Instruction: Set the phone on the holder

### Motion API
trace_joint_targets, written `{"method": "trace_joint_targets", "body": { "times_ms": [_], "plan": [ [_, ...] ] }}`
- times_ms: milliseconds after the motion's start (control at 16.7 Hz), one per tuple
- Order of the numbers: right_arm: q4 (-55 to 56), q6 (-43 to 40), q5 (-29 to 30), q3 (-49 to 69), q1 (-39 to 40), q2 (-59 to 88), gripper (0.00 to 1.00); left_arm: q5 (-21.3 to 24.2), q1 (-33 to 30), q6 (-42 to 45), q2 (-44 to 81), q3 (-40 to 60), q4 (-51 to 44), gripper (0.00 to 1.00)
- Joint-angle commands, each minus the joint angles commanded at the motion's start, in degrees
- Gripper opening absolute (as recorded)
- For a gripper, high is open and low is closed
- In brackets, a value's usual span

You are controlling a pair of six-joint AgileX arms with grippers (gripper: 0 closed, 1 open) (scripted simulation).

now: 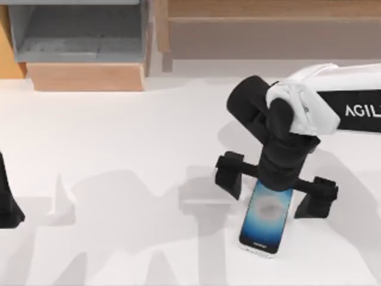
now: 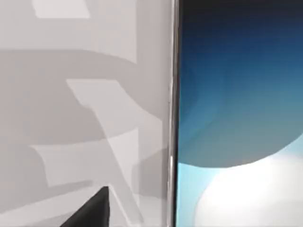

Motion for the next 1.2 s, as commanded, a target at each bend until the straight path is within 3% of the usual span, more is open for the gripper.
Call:
{"method": "trace_joint_targets", "body": {
  "times_ms": [420,1200],
  "plan": [
    [5.06,0.13,0.02,-2.91,0.09,2.58,1.00,0.00,0.00,0.00,0.00,0.00,0.00,1.00],
    [5.06,0.13,0.02,-2.91,0.09,2.58,0.02,0.00,0.00,0.00,0.00,0.00,0.00,1.00]
  ]
}}
